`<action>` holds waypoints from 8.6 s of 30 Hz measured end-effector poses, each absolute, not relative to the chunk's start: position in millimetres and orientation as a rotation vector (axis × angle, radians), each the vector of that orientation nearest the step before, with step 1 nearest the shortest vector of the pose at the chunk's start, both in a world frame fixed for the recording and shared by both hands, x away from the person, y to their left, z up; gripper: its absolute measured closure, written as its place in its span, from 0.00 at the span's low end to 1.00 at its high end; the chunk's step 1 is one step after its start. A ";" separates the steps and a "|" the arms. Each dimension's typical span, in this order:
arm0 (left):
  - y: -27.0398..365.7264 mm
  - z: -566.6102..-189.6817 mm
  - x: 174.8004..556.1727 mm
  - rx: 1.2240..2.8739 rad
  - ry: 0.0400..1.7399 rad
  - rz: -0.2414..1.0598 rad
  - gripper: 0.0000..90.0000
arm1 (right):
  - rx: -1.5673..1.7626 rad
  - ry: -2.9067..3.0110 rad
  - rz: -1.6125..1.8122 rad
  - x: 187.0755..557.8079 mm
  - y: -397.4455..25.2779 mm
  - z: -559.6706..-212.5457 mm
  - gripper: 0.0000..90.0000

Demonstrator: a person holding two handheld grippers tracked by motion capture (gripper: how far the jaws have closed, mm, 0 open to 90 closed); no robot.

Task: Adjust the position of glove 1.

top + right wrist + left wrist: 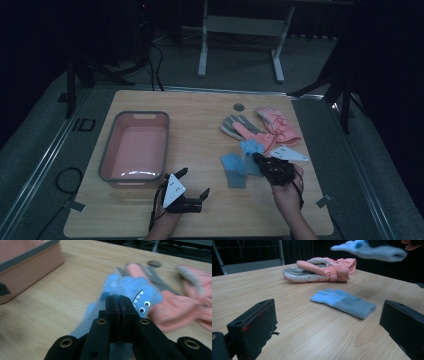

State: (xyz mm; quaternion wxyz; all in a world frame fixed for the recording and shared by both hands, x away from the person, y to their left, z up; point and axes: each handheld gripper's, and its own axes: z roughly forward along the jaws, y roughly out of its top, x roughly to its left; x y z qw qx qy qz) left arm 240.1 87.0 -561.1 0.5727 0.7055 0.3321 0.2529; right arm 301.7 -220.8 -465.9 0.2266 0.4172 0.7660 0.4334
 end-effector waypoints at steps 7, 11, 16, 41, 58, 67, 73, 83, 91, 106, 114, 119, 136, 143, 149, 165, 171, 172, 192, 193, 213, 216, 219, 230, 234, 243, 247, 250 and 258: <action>86.9 -561.1 240.0 1.654 0.775 0.593 0.01 | 1.138 2.182 1.195 307.4 -191.5 -482.0 0.97; 86.8 -561.2 239.9 1.655 0.772 0.593 0.01 | 1.155 2.212 1.192 310.1 -185.6 -494.0 0.96; 86.8 -561.1 240.0 1.656 0.773 0.592 0.01 | 1.163 2.252 1.179 312.4 -183.2 -508.1 0.96; 86.7 -561.1 240.1 1.658 0.771 0.591 0.01 | 1.190 2.342 1.116 325.5 -189.3 -542.0 0.94; 86.0 -561.0 239.8 1.662 0.755 0.575 0.01 | 1.124 2.327 1.209 321.0 -202.0 -532.2 0.54; 79.1 -558.5 243.1 1.732 0.708 0.518 0.01 | 1.054 2.390 1.301 324.6 -221.6 -518.5 0.18; 66.1 -550.8 246.2 1.784 0.671 0.384 0.05 | 0.986 2.386 1.295 327.7 -232.4 -515.1 0.17; 35.7 -549.0 262.7 1.868 0.628 0.232 0.07 | 1.045 2.479 1.398 336.7 -236.1 -506.5 0.14; 28.0 -541.7 278.6 1.930 0.521 0.223 0.12 | 1.023 2.477 1.445 347.6 -228.8 -500.8 0.15; -5.8 -542.3 287.8 2.120 0.285 0.389 0.31 | 1.207 2.455 1.281 375.0 -217.8 -518.8 0.46; -19.4 -549.9 302.6 2.208 0.250 0.403 0.40 | 1.246 2.445 1.179 382.7 -205.2 -536.3 0.37; -22.5 -554.1 304.0 2.272 0.239 0.401 0.48 | 1.218 2.468 1.104 376.8 -199.1 -549.6 0.38; -24.9 -553.3 304.3 2.305 0.295 0.423 0.84 | 1.228 2.553 1.186 371.1 -198.2 -551.5 0.87; -23.1 -539.9 310.1 2.345 0.301 0.359 0.87 | 1.253 2.570 1.244 374.5 -196.8 -543.9 0.89; -15.1 -525.4 310.6 2.355 0.296 0.384 0.87 | 1.252 2.559 1.297 376.6 -193.5 -533.8 0.89; 22.5 -482.6 312.3 2.336 0.308 0.414 0.88 | 1.202 2.520 1.425 383.3 -168.8 -489.5 0.89; 41.5 -471.4 311.0 2.326 0.330 0.440 0.88 | 1.155 2.538 1.442 386.9 -148.1 -474.7 0.89; 41.5 -471.4 311.0 2.326 0.330 0.440 0.88 | 1.152 2.541 1.449 387.4 -145.3 -473.1 0.89; 127.0 -445.9 305.7 2.320 0.449 0.515 0.88 | 1.012 2.602 1.486 398.9 -56.9 -446.7 0.89; 127.0 -445.9 305.7 2.320 0.449 0.515 0.88 | 1.012 2.602 1.486 398.9 -56.9 -446.7 0.89; 211.0 -441.1 293.4 2.332 0.615 0.572 0.88 | 0.912 2.697 1.530 406.1 42.4 -440.9 0.89; 223.3 -443.0 292.0 2.341 0.643 0.571 0.88 | 0.897 2.717 1.529 406.5 56.4 -442.5 0.89; 230.7 -444.8 291.3 2.341 0.663 0.565 0.88 | 0.881 2.725 1.524 406.1 67.0 -444.3 0.89; 242.7 -465.3 297.4 2.378 0.705 0.517 0.88 | 0.915 2.770 1.459 412.0 81.1 -469.7 0.89; 240.8 -472.0 312.7 2.413 0.720 0.488 0.87 | 0.969 2.774 1.414 423.1 78.3 -484.2 0.89; 240.6 -484.6 334.6 2.442 0.738 0.461 0.87 | 0.997 2.763 1.362 434.9 84.0 -491.6 0.87; 237.0 -486.4 340.8 2.455 0.725 0.440 0.87 | 0.981 2.769 1.349 437.0 84.9 -491.0 0.78; 234.4 -489.4 343.9 2.468 0.723 0.433 0.86 | 0.976 2.755 1.334 437.5 83.6 -489.4 0.65; 231.9 -493.6 348.2 2.486 0.732 0.401 0.83 | 0.994 2.719 1.368 437.6 72.9 -486.0 0.43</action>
